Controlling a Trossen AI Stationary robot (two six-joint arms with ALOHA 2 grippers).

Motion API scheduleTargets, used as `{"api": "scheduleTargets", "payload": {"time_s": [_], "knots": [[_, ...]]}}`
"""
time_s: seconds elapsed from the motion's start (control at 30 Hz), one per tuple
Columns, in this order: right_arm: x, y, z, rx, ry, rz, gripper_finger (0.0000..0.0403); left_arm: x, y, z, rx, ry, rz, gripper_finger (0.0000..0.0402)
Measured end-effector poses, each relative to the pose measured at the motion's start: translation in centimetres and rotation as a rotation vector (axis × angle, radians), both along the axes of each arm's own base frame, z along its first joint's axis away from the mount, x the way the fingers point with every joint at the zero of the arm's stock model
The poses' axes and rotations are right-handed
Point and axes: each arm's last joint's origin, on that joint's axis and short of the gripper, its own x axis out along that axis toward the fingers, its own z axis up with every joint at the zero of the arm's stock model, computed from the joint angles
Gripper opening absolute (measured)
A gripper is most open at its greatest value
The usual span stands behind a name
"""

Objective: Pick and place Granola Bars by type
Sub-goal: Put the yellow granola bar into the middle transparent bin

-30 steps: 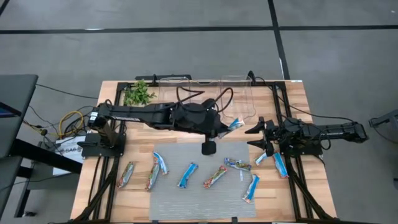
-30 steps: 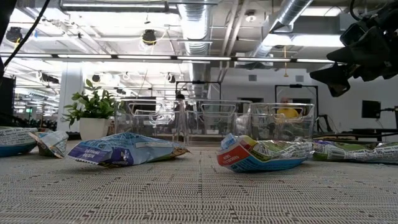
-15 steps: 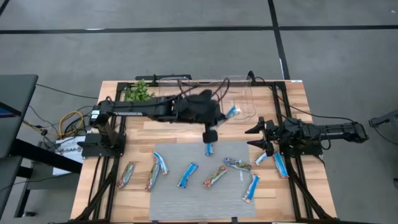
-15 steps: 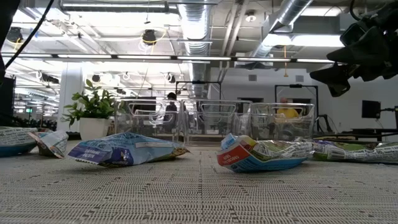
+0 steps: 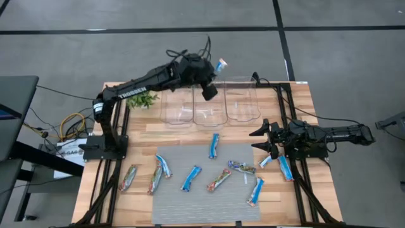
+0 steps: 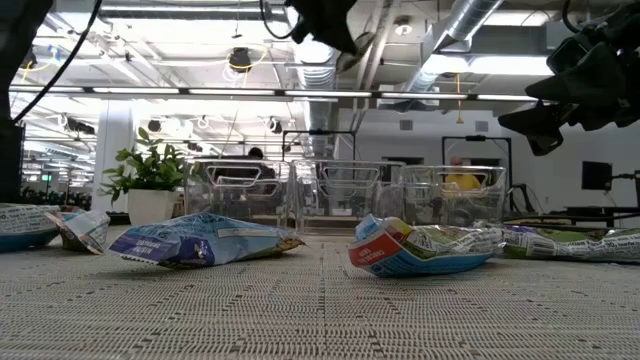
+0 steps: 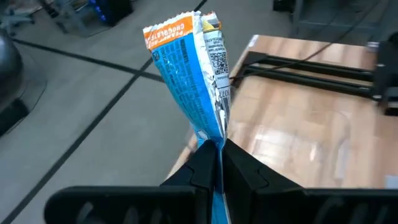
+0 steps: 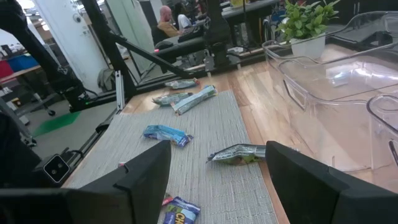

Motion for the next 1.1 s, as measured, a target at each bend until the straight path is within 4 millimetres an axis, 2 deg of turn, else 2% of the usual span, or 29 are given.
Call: {"api": "scheduleTargets", "payload": {"time_s": [0.27,0.4,0.57,0.73,0.9,1.1], "knots": [[0.0,0.0,0.0,0.000,0.000,0.000,0.0255,-0.3,1.2,-0.3,-0.005,0.007,0.019,0.0016],[0.0,0.0,0.0,0.000,0.000,0.000,0.0255,0.1,1.2,-1.6,-0.032,0.035,-0.010,0.0016],[0.0,0.0,0.0,0.000,0.000,0.000,0.0255,0.6,0.9,-6.0,-0.086,0.129,-0.035,0.0016],[0.0,0.0,0.0,0.000,0.000,0.000,0.0255,0.5,0.2,-11.9,-0.122,0.225,-0.047,0.0016],[0.0,0.0,0.0,0.000,0.000,0.000,0.0255,0.2,-0.9,-16.6,-0.128,0.247,-0.071,0.0016],[0.0,0.0,0.0,0.000,0.000,0.000,0.0255,-0.3,-1.9,-19.3,-0.131,0.260,-0.092,0.0016]]}}
